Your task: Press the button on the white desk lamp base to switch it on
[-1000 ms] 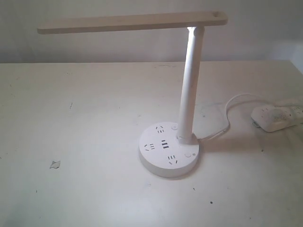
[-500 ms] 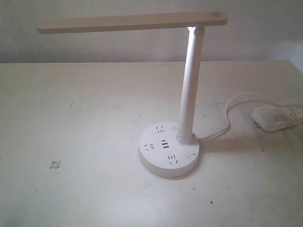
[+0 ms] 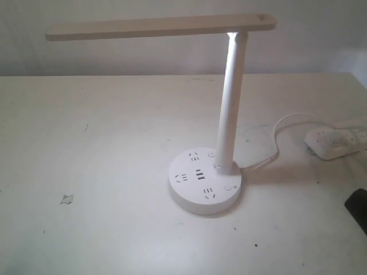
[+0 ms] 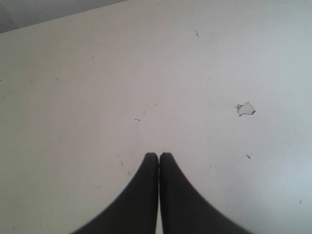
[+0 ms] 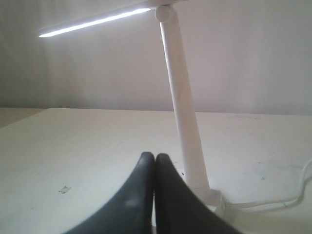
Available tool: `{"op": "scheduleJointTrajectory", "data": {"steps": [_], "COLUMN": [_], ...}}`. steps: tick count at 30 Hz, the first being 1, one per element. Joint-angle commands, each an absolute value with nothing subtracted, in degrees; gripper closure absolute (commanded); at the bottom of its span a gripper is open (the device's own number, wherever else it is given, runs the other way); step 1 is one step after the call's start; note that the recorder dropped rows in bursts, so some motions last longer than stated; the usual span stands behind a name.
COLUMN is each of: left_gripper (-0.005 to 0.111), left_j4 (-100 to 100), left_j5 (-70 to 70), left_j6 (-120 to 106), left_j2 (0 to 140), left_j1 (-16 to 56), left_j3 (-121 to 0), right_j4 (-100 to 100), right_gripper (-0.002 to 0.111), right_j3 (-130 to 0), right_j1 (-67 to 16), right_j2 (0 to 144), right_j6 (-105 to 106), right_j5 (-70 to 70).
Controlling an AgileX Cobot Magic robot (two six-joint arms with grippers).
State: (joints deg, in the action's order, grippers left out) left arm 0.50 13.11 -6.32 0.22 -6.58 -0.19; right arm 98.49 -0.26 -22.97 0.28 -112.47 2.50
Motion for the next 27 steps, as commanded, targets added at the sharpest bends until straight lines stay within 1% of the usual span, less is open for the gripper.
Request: {"op": "scheduleJointTrajectory", "data": {"steps": [1,5,7,12,16,19,22,27], "left_gripper": [0.107,0.107,0.107,0.107,0.107,0.107,0.107,0.107], "left_j4": [0.4,0.4,0.4,0.4,0.4,0.4,0.4,0.4], "left_j5": [13.1,13.1,13.1,13.1,13.2,13.2,13.2,13.2], "left_j6": [-6.3,-6.3,-6.3,-6.3,-6.3,-6.3,-6.3,-6.3], "left_j2": [0.0,0.0,0.0,0.0,0.0,0.0,0.0,0.0], "left_j1": [-6.6,-6.6,-6.6,-6.6,-6.6,-6.6,-6.6,-6.6], "left_j3": [0.0,0.0,0.0,0.0,0.0,0.0,0.0,0.0], "right_j4": [98.4,98.5,98.5,98.5,98.5,98.5,98.5,98.5], "right_gripper": [0.108,0.108,0.108,0.108,0.108,0.108,0.108,0.108], "right_j3": [0.0,0.0,0.0,0.0,0.0,0.0,0.0,0.0], "right_j1": [-23.3,-23.3,-21.8,-10.8,-1.7,3.6,5.5,5.6], "right_j2": [0.0,0.0,0.0,0.0,0.0,0.0,0.0,0.0], "right_j6": [-112.8,-112.8,-112.8,-112.8,-112.8,-112.8,-112.8,-112.8], "right_j5": [2.8,2.8,3.4,6.9,6.9,6.8,6.8,6.8]}}
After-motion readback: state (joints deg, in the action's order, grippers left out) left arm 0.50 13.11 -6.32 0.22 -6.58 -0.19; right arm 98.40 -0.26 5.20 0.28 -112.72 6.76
